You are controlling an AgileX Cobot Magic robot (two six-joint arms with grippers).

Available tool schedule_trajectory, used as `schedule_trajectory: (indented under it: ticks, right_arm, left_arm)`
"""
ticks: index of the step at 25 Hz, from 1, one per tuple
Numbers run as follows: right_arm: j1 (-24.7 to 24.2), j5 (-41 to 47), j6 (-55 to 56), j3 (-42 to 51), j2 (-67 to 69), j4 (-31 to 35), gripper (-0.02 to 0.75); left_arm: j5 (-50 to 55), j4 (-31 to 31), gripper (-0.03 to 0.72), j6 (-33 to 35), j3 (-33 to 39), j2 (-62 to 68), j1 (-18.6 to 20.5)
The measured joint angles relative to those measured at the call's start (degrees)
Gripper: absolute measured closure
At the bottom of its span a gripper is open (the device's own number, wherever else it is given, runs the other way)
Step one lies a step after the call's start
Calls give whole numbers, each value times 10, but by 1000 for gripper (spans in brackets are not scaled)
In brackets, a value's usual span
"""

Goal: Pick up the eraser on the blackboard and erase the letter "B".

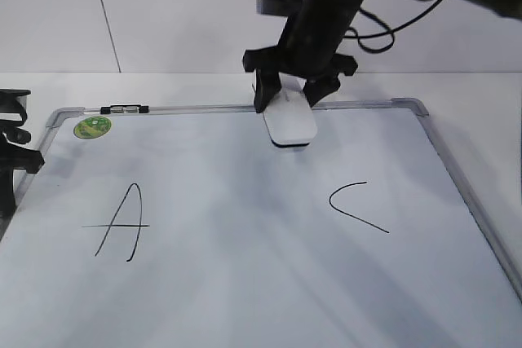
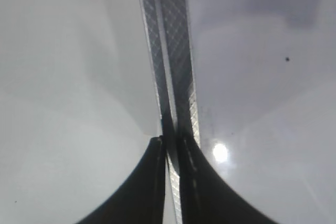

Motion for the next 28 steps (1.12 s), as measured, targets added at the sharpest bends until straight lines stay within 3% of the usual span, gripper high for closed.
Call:
schedule_trajectory:
  ticks: [6, 17, 28]
  right_arm:
    - [-32, -2, -3, 93, -95, -13, 197]
    - [-142, -5, -4, 304, -199, -31, 197]
    - [-177, -8, 0, 357, -204, -93, 197]
  left_arm:
    - [-1, 1, 669, 0, 0, 0, 0]
    - [3, -7, 669, 7, -37, 14, 0]
    - [6, -19, 669, 16, -46, 24, -21]
